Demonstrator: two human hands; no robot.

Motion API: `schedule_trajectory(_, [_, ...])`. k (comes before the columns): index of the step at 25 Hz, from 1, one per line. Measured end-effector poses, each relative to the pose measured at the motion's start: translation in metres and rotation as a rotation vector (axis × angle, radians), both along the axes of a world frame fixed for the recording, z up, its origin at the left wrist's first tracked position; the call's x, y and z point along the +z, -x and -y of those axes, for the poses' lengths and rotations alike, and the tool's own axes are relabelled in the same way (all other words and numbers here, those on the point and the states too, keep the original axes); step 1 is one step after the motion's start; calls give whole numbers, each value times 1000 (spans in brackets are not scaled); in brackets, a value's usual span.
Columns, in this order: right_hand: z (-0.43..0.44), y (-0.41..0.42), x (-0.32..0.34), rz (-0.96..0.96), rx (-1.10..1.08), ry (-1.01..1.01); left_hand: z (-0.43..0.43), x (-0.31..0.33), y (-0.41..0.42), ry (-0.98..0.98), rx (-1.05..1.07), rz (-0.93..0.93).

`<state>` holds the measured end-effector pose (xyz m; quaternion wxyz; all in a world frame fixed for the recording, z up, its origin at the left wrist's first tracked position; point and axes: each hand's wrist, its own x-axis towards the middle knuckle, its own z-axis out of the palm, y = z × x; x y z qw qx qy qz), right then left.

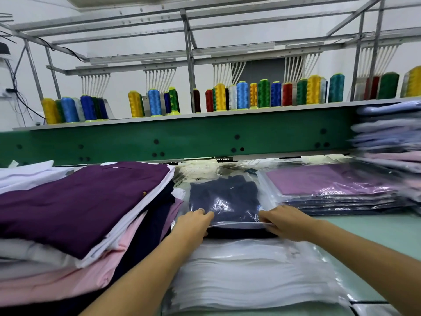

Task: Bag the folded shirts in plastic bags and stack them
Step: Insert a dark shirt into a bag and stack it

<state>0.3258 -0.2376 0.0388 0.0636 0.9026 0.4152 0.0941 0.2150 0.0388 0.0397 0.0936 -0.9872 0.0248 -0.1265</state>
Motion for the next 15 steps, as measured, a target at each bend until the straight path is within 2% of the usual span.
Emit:
schedule_trajectory(4, [4, 15, 4, 24, 74, 40, -5, 2, 3, -36, 13, 28])
schedule_trajectory(7, [8, 22, 6, 25, 88, 28, -3, 7, 9, -66, 40, -17])
schedule_trajectory(12, [26, 28, 1, -56, 34, -83, -2, 18, 27, -97, 2, -217])
schedule_trajectory(15, [38, 34, -7, -222, 21, -212, -1, 24, 40, -92, -5, -336])
